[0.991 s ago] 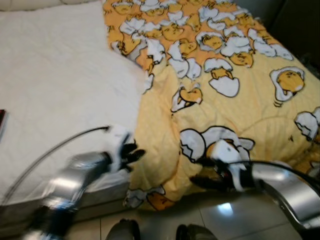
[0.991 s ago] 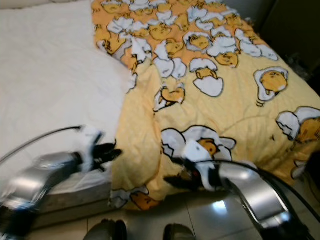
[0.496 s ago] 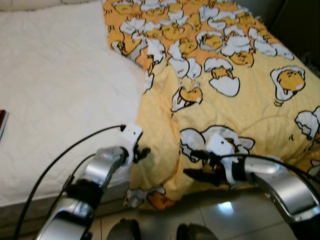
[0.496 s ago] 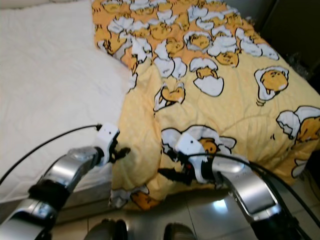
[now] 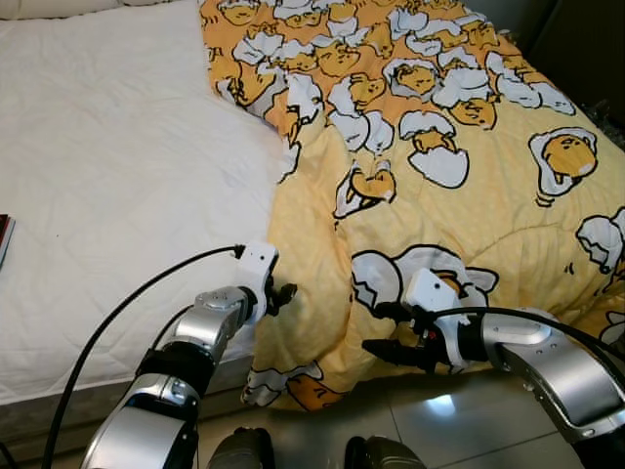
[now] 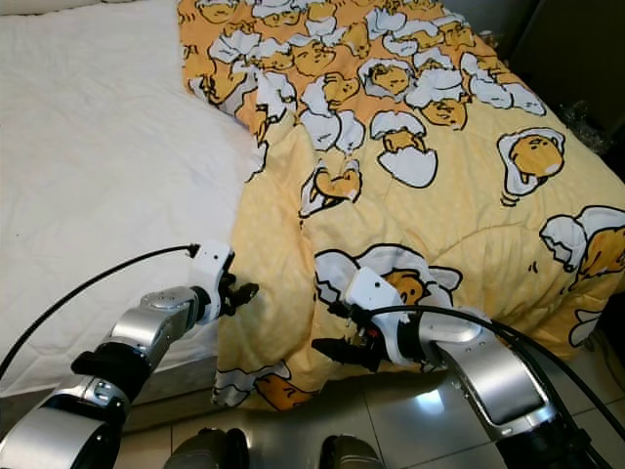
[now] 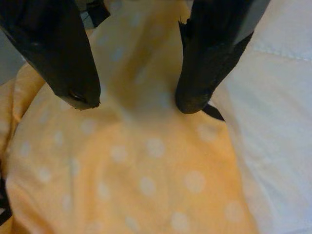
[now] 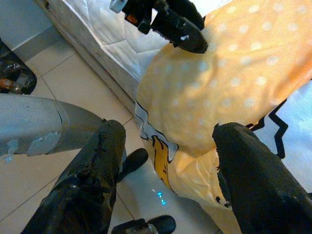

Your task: Clean up the room

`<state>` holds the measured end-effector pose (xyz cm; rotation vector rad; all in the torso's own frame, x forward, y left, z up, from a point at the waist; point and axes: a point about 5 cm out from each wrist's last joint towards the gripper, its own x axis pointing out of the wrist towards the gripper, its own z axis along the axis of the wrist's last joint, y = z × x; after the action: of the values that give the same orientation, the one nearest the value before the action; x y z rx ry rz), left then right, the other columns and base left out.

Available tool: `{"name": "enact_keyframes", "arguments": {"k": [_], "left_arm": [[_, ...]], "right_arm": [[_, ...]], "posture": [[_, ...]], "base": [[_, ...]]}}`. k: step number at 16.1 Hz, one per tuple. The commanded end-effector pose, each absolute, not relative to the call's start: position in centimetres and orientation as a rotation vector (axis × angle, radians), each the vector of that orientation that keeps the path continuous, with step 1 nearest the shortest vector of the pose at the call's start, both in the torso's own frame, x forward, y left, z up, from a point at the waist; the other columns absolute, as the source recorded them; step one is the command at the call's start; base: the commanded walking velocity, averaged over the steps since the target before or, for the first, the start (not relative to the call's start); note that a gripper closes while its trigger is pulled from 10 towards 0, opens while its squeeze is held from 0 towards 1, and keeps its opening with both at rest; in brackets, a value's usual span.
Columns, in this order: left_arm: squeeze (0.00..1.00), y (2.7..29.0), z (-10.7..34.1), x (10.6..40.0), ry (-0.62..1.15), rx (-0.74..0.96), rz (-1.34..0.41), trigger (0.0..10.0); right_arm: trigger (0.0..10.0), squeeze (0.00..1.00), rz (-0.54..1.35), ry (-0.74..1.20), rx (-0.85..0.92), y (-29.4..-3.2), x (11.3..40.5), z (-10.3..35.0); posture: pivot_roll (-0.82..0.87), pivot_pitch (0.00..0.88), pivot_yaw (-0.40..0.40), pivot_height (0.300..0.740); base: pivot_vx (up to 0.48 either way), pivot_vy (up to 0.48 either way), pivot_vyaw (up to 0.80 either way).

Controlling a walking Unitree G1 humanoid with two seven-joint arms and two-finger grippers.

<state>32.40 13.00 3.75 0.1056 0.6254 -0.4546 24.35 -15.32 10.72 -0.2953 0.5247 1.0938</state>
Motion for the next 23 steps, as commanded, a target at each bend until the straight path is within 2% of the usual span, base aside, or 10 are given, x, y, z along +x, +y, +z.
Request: {"name": "enact_keyframes", "arguments": {"k": [1, 4, 13, 23], "left_arm": [[0.0, 13.1, 3.5, 32.4, 0.628, 0.156, -0.455, 0.0], [0.0, 13.4, 2.9, 32.4, 0.634, 0.238, -0.416, 0.0], [0.0, 12.8, 1.5, 31.7, 0.679, 0.276, -0.442, 0.0], [0.0, 13.3, 1.8, 31.9, 0.655, 0.189, -0.421, 0.0]], "right_arm": [[10.0, 0.0, 1.093, 0.514, -0.304, -15.6, 24.3, 10.9], [10.0, 0.0, 1.102, 0.511, -0.303, -15.5, 24.4, 11.0], [10.0, 0.0, 1.11, 0.51, -0.299, -15.4, 24.2, 11.0], [10.0, 0.0, 1.113, 0.506, -0.297, -15.4, 24.1, 10.8]], "posture": [[-0.12, 0.166, 0.009, 0.74], [-0.12, 0.167, 0.009, 0.74], [-0.13, 0.166, 0.019, 0.74], [-0.12, 0.13, 0.039, 0.74]], "base": [[0.0, 0.0, 0.0], [0.0, 0.0, 0.0], [0.0, 0.0, 0.0], [0.0, 0.0, 0.0]]}}
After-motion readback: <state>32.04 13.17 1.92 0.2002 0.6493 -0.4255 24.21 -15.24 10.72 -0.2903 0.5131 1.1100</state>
